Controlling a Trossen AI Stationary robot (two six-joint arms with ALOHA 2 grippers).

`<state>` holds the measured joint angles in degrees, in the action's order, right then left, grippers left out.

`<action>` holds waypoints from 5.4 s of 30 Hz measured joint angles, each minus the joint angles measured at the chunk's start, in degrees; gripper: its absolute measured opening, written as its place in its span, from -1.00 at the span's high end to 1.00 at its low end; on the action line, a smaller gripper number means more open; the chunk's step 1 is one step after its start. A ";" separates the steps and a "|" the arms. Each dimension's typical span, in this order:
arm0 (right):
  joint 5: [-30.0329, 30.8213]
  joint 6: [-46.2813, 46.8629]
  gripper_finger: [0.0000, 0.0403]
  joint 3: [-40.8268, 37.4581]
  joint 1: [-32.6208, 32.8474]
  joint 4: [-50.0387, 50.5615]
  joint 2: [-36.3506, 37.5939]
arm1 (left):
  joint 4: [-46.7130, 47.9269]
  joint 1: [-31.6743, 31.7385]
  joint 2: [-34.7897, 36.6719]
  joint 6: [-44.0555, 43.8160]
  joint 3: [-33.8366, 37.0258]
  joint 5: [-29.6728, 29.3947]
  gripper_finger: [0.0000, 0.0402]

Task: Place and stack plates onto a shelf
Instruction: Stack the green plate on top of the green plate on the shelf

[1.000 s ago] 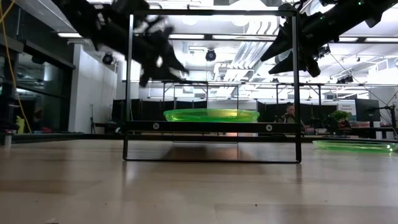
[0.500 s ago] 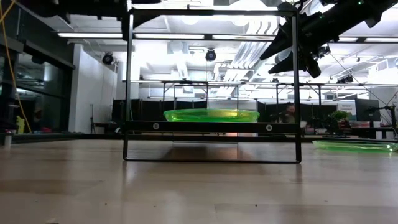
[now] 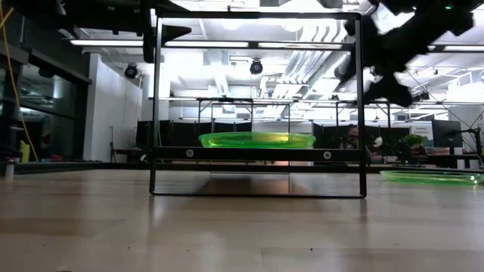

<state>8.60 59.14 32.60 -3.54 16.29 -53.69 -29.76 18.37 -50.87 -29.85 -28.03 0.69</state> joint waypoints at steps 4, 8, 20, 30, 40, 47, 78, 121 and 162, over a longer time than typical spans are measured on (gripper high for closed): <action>-3.08 7.68 0.02 -0.02 4.70 14.92 0.00 | -0.04 0.00 0.00 0.04 0.00 -0.06 0.22; -2.64 15.93 0.02 -0.02 9.30 23.84 -0.02 | -0.04 0.00 0.00 0.25 0.00 -0.06 0.22; 0.08 12.09 0.02 10.82 11.55 43.66 -12.76 | -0.04 0.00 0.00 0.07 0.00 -0.16 0.22; 0.21 -4.11 0.02 13.91 8.92 45.83 -31.68 | -0.07 0.00 0.00 -0.13 0.00 -1.00 0.22; 1.95 -9.33 0.02 13.84 8.03 45.36 -39.68 | -0.04 0.00 0.00 -0.15 0.00 -1.99 0.22; 4.83 -11.25 0.04 13.96 8.05 45.90 -42.19 | -0.06 0.00 0.00 -0.15 0.00 -3.54 0.22; 8.67 -17.71 1.00 20.60 10.45 50.34 -41.80 | -0.07 0.00 0.00 -0.11 0.00 -3.52 0.22; 5.74 -14.10 0.28 10.49 7.36 40.04 -38.37 | -0.13 0.00 0.00 -1.62 0.00 -6.49 0.22; 7.09 -15.68 0.92 18.55 5.26 48.22 -30.62 | -0.11 0.00 -0.02 -0.33 0.00 -7.06 0.22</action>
<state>15.68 43.46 51.15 1.72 64.50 -84.31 -29.87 18.37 -50.89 -30.18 -28.03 -6.37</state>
